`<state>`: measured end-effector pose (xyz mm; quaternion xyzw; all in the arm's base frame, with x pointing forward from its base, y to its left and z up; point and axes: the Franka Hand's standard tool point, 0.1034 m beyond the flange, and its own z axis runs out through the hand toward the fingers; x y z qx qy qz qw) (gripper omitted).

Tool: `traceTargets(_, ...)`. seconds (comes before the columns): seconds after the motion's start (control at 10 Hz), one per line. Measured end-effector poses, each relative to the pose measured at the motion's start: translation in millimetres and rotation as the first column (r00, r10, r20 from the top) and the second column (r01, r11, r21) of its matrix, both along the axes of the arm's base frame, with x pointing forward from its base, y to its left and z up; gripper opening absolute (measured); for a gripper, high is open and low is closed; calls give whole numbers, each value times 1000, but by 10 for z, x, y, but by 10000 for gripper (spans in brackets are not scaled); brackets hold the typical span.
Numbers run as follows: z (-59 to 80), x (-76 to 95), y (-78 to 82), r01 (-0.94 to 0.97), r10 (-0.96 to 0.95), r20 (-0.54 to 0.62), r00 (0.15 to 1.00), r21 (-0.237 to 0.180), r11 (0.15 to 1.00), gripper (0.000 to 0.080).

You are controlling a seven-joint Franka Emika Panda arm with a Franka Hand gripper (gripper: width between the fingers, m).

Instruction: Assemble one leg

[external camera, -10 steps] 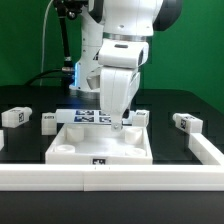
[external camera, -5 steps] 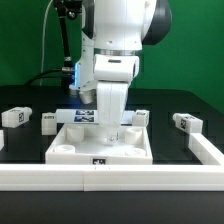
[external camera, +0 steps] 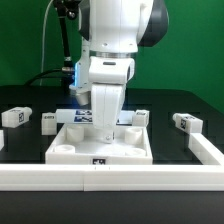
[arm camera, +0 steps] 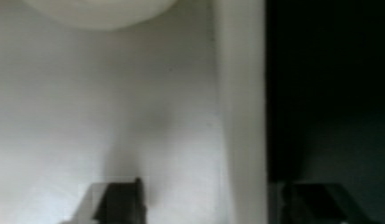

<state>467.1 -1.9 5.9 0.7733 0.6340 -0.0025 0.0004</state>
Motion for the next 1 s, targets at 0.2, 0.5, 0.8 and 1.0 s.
traceTargets(0.2,-1,-1,0,0,0,0,1000,0,1000,96)
traceTargets(0.5,-1,-1,0,1,-1,-1,1000,0,1000,58)
traceTargets(0.8,-1,-1,0,1,-1,-1,1000,0,1000,58)
traceTargets(1.0,1,5,13,-62,62,-12,998,-7,998,58)
